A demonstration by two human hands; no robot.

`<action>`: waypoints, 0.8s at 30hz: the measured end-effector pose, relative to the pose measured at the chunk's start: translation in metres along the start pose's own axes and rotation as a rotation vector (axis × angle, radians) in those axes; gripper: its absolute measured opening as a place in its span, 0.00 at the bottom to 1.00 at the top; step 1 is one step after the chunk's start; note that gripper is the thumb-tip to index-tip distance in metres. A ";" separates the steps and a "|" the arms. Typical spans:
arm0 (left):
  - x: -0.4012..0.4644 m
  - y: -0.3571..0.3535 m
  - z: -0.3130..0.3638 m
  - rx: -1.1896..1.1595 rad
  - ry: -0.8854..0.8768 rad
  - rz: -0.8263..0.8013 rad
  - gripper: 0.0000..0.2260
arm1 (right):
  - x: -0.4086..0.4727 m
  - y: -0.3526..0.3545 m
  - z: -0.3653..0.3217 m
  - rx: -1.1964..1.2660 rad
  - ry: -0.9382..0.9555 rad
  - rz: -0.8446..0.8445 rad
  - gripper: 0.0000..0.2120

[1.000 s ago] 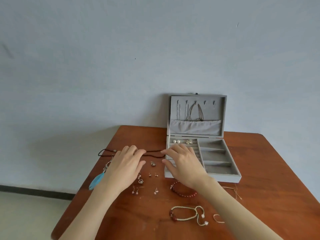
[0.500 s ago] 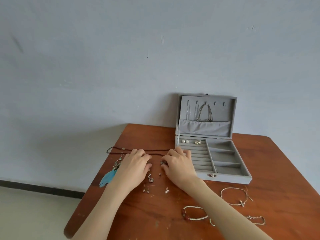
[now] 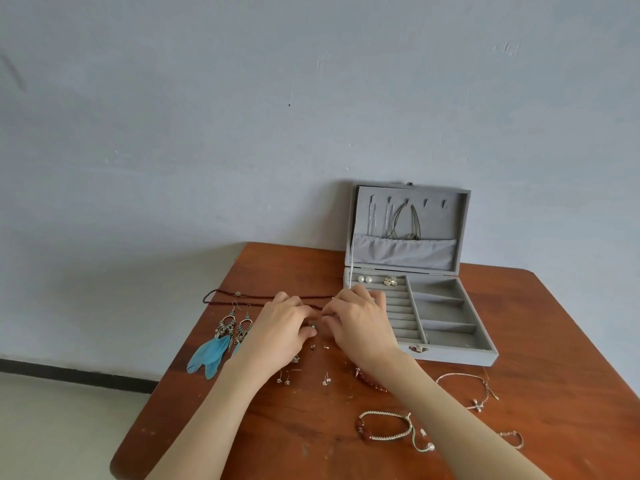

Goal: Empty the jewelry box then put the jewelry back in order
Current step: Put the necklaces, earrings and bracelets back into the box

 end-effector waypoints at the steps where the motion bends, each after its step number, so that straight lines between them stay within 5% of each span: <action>1: 0.001 -0.001 0.001 0.001 -0.002 -0.004 0.12 | 0.000 0.003 0.001 0.006 -0.002 0.009 0.11; 14: 0.023 0.008 0.039 -0.238 -0.026 0.064 0.06 | -0.014 0.039 0.066 0.345 -0.224 0.018 0.05; 24: 0.089 -0.006 0.067 0.124 -0.055 0.055 0.09 | 0.021 0.028 0.099 0.430 -0.332 -0.171 0.07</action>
Point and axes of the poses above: each hand's wrist, its own x-axis towards the middle knuckle, its own y-axis out of the back of the hand, z = x × y, the point moved 3 cm from there along x, towards the middle knuckle, and after that the axes turned 4 degrees about y, right-handed, at the moved point
